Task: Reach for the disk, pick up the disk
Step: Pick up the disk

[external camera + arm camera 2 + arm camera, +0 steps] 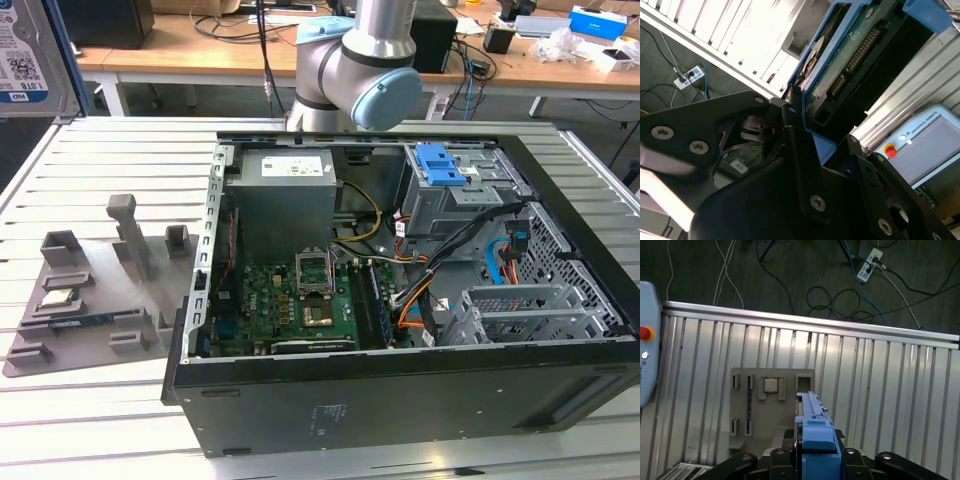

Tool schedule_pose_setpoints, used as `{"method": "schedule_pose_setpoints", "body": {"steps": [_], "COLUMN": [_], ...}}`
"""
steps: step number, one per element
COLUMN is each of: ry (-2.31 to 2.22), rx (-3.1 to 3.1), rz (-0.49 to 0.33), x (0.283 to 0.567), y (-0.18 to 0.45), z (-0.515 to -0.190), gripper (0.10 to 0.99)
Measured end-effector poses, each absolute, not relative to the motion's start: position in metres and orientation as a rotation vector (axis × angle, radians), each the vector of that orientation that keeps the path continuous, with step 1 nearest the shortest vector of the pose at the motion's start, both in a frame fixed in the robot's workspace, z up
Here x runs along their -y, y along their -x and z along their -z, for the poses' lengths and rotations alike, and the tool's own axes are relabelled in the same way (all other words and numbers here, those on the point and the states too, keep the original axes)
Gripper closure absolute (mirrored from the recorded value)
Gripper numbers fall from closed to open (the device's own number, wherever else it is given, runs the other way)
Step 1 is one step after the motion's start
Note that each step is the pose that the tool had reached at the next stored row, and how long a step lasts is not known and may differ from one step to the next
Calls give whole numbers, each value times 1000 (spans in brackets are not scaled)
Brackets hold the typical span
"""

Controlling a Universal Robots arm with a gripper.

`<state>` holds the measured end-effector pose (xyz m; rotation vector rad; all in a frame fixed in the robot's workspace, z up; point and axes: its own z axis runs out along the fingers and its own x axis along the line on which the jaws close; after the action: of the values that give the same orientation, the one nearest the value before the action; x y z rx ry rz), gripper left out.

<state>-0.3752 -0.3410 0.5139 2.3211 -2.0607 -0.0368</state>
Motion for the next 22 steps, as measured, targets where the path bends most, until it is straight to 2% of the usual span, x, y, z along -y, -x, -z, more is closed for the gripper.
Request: {"method": "schedule_pose_setpoints", "body": {"steps": [13,22], "ry": [-2321,-2321], "rx": [2060,2060], "rz": [37,37], "x": [341,341], "y": [374,347], "z": [-522,-522], "gripper": [714,714]}}
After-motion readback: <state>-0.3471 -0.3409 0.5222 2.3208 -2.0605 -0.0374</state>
